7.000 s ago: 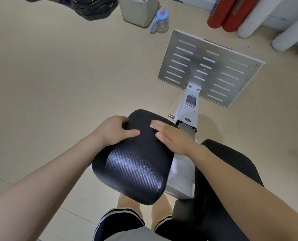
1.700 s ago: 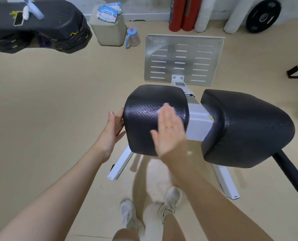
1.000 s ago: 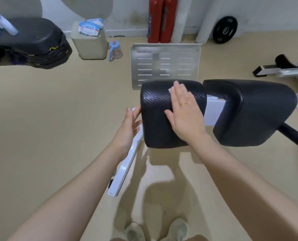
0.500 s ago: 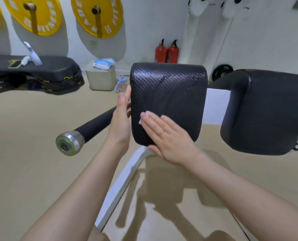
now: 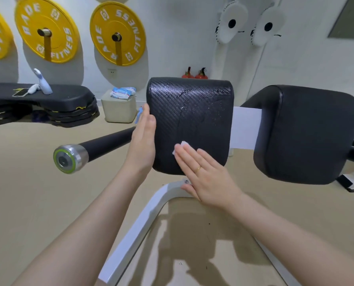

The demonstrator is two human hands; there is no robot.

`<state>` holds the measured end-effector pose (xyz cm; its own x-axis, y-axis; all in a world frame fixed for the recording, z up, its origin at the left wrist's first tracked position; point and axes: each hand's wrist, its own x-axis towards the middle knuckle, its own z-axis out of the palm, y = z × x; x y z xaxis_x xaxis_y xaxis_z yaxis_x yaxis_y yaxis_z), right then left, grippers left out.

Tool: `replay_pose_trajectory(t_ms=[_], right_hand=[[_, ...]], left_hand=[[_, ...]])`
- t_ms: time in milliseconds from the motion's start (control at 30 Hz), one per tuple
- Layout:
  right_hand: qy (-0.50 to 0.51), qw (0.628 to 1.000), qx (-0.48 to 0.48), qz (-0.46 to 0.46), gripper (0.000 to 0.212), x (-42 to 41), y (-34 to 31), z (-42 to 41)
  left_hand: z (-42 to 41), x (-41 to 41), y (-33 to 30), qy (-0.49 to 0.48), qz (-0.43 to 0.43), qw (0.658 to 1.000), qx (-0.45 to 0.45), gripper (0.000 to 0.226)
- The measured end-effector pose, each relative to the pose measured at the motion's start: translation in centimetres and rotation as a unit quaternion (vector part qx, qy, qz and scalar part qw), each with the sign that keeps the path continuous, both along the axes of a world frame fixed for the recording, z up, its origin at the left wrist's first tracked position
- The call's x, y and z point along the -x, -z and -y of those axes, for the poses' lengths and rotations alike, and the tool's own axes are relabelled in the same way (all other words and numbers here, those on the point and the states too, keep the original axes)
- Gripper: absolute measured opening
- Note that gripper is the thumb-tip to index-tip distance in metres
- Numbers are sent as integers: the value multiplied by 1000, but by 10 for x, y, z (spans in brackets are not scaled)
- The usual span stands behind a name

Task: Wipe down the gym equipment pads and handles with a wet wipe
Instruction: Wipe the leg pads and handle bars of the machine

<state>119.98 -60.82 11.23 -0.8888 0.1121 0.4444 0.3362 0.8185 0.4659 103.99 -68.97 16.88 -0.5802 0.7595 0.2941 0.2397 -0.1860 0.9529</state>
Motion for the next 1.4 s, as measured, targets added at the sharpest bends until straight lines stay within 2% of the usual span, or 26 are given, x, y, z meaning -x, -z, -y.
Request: replay_pose_trajectory(t_ms=[67,167,333,433,567,633,733,867,967,1133,1233,1400], right_hand=[[1,1000,-17,-5,64,-4,-5,-7],[43,997,-9,-70,63,8,-43,-27],[107,982,81,-133,64,21,-91,-53],[71,986,98,-111,67,12,-71,-44],[20,999,38,-21,67,-19,-4,-13],[17,1000,10,4,64,-29,9,-10],[56,997,8,-54,61,-21,-15,-24],[127,978,89,-141,63,3,-70,-44],[125,969,137,-164,66,11,-84,-48],[64,988,108,-89,66,-3,-22,-15],[38,994,83,-62,60,-12,24,4],[34,997,36,-63,53,-13,28,2]], left_hand=[[0,-2,-2,-16,-22,1000,1,66],[0,-4,-5,-40,-39,998,11,54],[1,-3,-7,-47,-57,997,25,51],[1,-5,-6,-50,-66,996,28,51],[1,-6,-6,-54,-80,995,35,52],[2,-7,-6,-53,-72,995,33,52],[2,-6,-6,-51,-57,997,27,50],[2,-5,-6,-42,-46,998,22,50],[-1,2,-1,-30,-30,999,15,54],[-2,8,1,33,1,999,-28,53],[-1,12,3,44,26,998,-30,61],[0,14,5,62,20,997,-31,59]])
